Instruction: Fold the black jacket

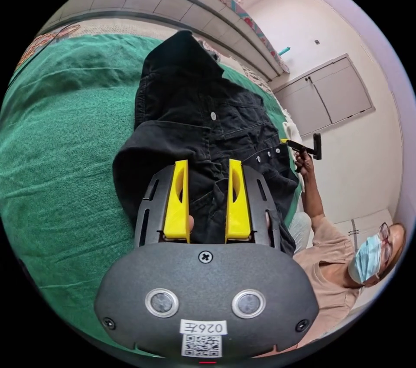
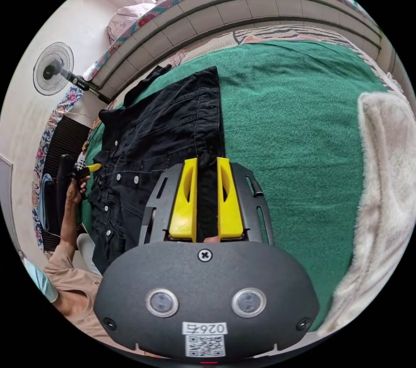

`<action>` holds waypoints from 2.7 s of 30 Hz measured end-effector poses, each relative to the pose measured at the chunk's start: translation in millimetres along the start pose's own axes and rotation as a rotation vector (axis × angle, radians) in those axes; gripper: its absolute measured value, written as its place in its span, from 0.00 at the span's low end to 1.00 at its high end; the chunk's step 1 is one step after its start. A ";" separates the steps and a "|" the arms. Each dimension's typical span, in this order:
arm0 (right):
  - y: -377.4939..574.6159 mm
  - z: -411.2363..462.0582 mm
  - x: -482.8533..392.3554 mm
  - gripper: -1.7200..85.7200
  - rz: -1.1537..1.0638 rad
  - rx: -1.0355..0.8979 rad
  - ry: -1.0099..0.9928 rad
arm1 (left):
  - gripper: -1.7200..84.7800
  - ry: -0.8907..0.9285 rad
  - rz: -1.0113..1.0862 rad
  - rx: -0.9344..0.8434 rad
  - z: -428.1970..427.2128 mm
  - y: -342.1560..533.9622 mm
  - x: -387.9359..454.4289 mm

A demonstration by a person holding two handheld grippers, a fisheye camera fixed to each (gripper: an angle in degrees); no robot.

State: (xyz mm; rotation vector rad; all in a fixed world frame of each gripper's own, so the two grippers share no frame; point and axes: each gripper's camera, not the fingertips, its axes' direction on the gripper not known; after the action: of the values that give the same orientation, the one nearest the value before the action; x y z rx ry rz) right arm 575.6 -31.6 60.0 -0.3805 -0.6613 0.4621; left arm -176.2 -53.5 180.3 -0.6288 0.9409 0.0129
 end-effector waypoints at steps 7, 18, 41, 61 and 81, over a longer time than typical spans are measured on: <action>-4.1 9.5 30.5 0.08 0.052 0.023 -0.112 | 0.05 -0.065 -0.087 -0.035 9.3 -27.4 1.9; -5.5 11.2 35.9 0.12 0.022 0.002 -0.136 | 0.18 0.005 -0.080 -0.015 1.7 -10.5 17.5; 18.8 -0.6 74.3 0.02 0.051 -0.018 -0.177 | 0.10 0.293 -0.193 0.067 -24.9 7.5 -39.6; 59.1 -41.8 -42.2 0.01 -0.260 -0.051 -0.179 | 0.02 -0.206 0.284 -0.168 28.8 7.3 185.1; 70.8 -124.8 -139.9 0.08 -0.484 0.062 0.167 | 0.13 -0.107 0.176 -0.108 -19.3 -42.9 107.6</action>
State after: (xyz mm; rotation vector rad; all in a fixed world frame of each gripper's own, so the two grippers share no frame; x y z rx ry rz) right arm 540.3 -69.2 -133.6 -0.1873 -0.5519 -0.0101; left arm -114.0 -126.0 112.1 -0.6366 0.8933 0.2534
